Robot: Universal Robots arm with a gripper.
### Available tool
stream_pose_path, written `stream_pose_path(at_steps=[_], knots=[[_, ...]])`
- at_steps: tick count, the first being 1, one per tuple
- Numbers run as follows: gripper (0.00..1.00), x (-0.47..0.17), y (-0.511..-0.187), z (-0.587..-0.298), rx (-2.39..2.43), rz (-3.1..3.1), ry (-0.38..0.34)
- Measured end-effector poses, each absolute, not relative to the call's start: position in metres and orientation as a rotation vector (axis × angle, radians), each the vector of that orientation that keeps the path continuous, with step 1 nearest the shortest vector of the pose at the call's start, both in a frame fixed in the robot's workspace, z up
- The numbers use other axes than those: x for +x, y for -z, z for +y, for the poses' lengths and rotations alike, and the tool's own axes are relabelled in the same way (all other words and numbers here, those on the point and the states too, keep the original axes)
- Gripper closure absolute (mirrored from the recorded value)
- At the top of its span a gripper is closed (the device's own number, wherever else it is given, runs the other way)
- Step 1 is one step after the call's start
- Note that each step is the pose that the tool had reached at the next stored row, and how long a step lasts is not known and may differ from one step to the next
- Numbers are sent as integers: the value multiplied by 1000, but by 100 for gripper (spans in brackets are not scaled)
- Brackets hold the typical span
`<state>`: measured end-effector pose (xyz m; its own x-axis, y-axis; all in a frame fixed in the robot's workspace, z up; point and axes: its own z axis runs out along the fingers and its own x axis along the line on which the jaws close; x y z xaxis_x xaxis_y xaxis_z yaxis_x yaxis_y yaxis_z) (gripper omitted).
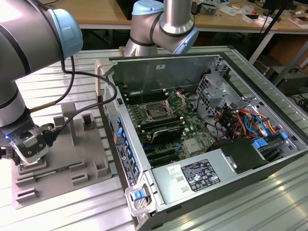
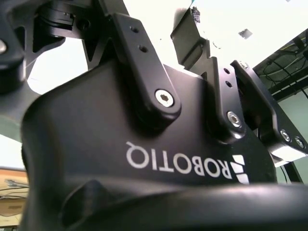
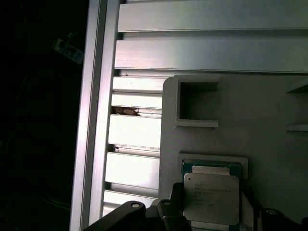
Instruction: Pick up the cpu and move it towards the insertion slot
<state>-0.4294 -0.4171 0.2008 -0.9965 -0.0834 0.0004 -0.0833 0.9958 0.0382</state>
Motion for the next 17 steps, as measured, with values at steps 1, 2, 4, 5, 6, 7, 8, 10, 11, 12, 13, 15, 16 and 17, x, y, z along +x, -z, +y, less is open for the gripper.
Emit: stream_pose_path(at_steps=[1,2,4,5,6,7,8,10,11,12,13,15,16,17], knots=[[45,-429,-201,-417,131,-3136,60],[45,-429,-201,-417,131,-3136,60],[45,-429,-202,-417,131,-3136,60],[45,-429,-202,-417,131,-3136,60],[45,-429,-202,-417,131,-3136,60],[45,-429,-203,-417,131,-3136,60],[45,-429,-203,-417,131,-3136,60],[45,-429,-204,-417,131,-3136,60],[45,-429,-204,-417,131,-3136,60],[45,-429,-205,-417,131,-3136,60],[45,-429,-205,-417,131,-3136,60],[45,-429,-206,-417,131,-3136,60],[45,-429,-207,-417,131,-3136,60],[45,-429,-207,-417,131,-3136,60]])
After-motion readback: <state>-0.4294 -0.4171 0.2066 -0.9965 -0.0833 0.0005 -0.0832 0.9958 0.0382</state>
